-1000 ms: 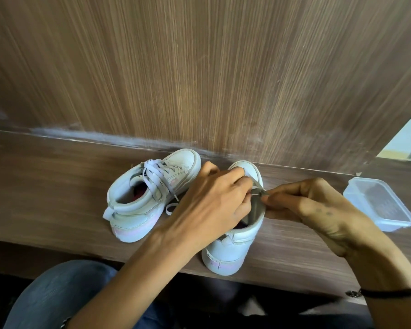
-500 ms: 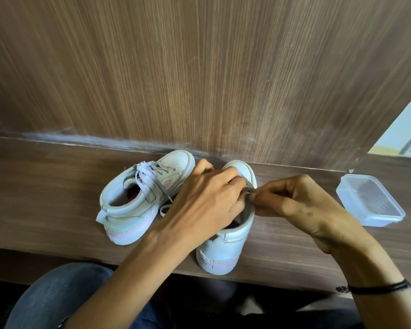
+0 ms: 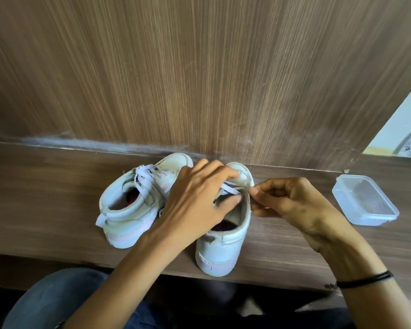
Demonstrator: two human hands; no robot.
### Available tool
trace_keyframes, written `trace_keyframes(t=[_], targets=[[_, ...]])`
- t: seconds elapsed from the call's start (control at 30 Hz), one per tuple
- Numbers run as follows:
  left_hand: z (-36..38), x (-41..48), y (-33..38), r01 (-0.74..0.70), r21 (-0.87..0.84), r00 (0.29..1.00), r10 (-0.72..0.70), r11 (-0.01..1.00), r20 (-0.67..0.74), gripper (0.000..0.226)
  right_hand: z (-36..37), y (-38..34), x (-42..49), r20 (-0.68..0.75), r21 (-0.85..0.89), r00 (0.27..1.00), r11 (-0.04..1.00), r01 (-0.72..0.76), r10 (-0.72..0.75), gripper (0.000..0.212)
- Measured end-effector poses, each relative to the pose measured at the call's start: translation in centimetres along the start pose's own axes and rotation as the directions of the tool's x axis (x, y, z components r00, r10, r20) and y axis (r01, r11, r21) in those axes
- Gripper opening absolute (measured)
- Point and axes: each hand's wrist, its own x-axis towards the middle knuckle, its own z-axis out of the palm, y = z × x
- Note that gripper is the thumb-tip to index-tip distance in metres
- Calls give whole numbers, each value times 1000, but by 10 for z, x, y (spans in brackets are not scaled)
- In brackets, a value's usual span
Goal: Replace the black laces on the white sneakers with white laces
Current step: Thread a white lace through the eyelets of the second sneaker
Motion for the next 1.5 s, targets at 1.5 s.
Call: trace_keyframes(t=[1.5], targets=[[-8, -6, -3, 414, -191, 906, -382, 890, 179, 23, -3, -5, -2, 42, 46, 978, 978, 202, -204, 29]])
